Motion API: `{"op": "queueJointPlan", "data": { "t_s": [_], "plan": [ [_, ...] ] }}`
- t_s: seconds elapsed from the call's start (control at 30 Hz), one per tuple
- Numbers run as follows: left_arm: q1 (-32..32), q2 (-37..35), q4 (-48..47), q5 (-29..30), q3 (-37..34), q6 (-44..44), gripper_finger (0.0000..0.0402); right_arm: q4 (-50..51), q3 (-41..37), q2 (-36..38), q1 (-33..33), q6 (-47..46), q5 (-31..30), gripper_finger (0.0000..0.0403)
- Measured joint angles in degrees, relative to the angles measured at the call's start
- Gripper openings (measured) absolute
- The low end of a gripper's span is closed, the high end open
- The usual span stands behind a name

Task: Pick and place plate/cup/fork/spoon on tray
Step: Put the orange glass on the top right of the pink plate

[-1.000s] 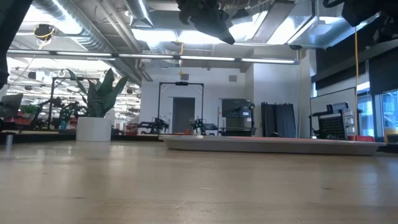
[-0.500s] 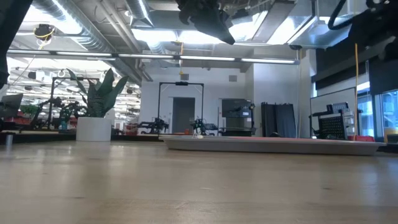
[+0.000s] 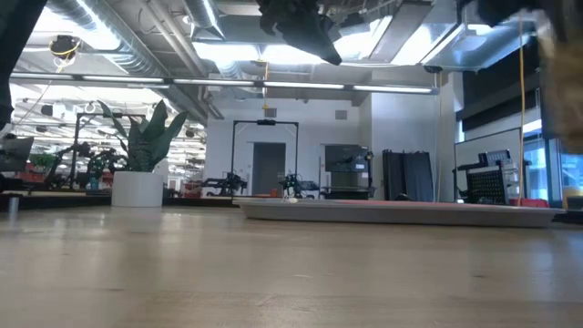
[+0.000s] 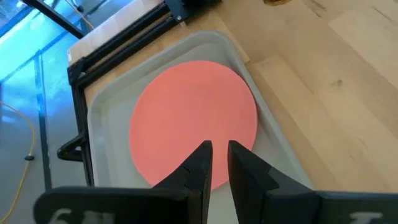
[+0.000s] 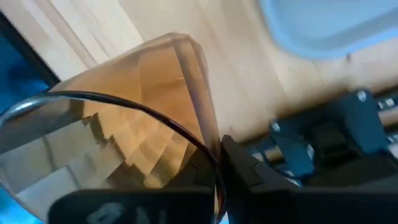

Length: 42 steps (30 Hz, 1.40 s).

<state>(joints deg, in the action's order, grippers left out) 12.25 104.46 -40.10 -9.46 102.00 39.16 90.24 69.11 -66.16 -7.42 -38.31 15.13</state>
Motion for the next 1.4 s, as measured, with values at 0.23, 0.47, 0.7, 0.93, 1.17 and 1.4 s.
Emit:
{"op": "queueJointPlan", "data": {
  "t_s": [0.23,0.47,0.7,0.93,1.17,1.4],
  "plan": [
    [0.15,-2.51,-2.36,1.25,0.12,0.80,0.0045,-0.33,7.82,-5.34,15.87,7.60,-1.51,0.0008],
    [1.01,-5.79,-12.33,1.68,-0.11,1.54,0.0045,-0.16,9.94,-12.91,33.10,13.99,-3.74,0.0008],
    [1.51,-7.23,-16.11,1.08,0.02,1.92,0.0045,-0.24,16.92,-21.02,48.51,19.96,-5.24,0.0008],
    [1.51,-7.21,-17.03,1.01,0.02,3.89,0.0045,-0.25,25.20,-27.76,60.87,19.12,-7.73,0.0008],
    [1.69,-7.19,-16.43,1.00,0.02,3.58,0.0045,-0.15,24.76,-31.86,67.33,17.71,-11.25,0.0008],
    [1.73,-7.15,-16.06,1.65,0.02,3.30,0.0045,-0.22,24.63,-35.23,69.42,20.63,-12.17,0.0008]
  ]
}}
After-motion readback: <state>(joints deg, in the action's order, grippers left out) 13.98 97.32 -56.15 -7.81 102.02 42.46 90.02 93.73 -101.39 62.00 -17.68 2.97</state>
